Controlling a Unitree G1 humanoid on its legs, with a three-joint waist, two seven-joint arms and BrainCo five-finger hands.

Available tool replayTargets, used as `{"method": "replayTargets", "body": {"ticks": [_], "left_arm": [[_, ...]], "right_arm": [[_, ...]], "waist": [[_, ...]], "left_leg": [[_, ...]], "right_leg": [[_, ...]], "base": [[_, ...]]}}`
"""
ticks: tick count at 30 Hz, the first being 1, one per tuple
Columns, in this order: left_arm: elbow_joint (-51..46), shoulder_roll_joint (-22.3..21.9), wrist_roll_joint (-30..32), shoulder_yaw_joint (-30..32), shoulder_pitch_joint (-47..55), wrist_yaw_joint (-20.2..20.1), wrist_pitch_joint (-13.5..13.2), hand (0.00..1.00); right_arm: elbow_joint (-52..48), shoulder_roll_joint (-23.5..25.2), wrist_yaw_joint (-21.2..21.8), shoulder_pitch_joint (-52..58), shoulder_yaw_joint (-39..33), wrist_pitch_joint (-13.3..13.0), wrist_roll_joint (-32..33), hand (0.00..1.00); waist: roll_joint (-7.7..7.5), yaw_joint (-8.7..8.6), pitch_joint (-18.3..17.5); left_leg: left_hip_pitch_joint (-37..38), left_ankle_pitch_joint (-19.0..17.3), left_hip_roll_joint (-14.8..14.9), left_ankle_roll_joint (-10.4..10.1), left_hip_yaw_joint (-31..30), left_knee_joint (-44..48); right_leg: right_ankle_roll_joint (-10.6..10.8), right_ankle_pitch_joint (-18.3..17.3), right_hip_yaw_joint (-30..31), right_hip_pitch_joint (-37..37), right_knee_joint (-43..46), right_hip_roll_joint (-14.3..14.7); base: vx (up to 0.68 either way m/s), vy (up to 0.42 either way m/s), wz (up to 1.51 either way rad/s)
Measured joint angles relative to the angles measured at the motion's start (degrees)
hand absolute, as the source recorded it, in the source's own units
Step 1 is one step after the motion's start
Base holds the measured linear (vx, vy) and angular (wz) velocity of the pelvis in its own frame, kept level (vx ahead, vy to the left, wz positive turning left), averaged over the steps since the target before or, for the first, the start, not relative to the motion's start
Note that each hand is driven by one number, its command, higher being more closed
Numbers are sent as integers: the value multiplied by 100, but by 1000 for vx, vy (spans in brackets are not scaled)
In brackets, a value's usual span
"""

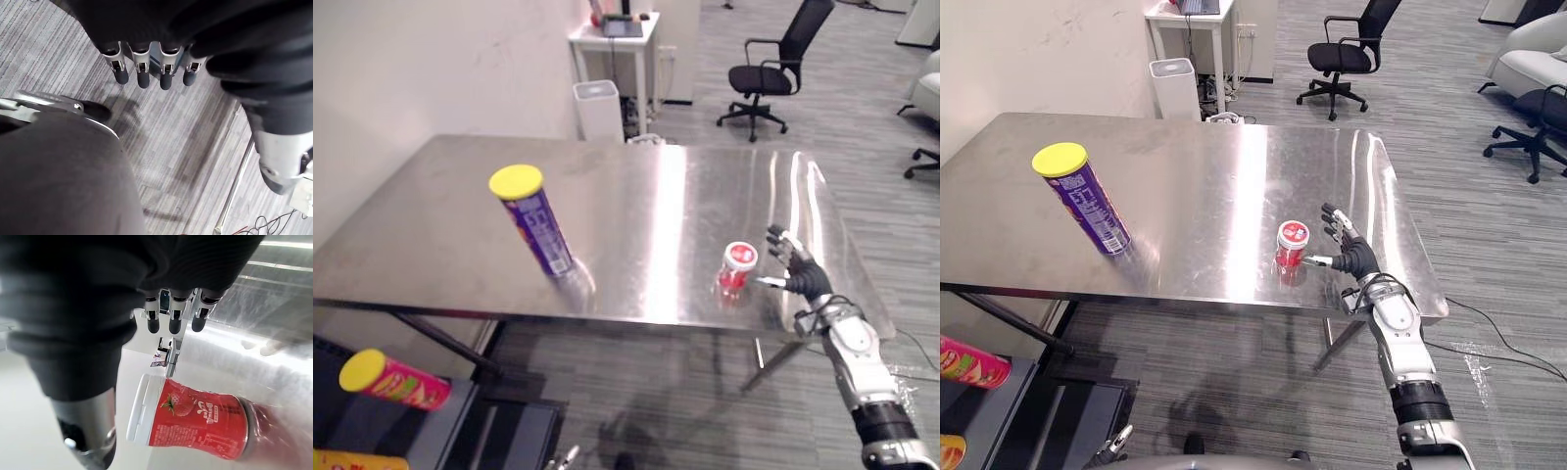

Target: Put the gum and the chips on the shelf.

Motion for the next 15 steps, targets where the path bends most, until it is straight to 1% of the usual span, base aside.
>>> {"method": "replayTargets", "body": {"ticks": [7, 11, 15], "left_arm": [[-41, 9, 0, -8, 4, -19, -3, 0], [-48, 14, -2, -9, 3, -47, -11, 0], [-49, 15, -2, -26, 3, -48, -11, 0]], "right_arm": [[75, -53, 10, -183, 220, 1, -17, 0], [147, -53, 29, -197, 236, 1, -218, 0], [172, -53, 142, -197, 318, 1, -220, 0]], "waist": [[-14, 17, 29], [-20, 22, 47], [-4, 21, 71]], "left_leg": [[-1, -1, 0, -2, -31, 16], [0, -2, 2, -3, -33, -11], [2, -2, 4, -4, -31, -12]], "right_leg": [[-4, 3, -37, 34, -22, 12], [-5, 2, -43, 33, -19, 11], [-5, 1, -42, 31, -20, 11]], "base": [[27, -2, 3], [0, 0, 0], [0, 0, 0]]}}
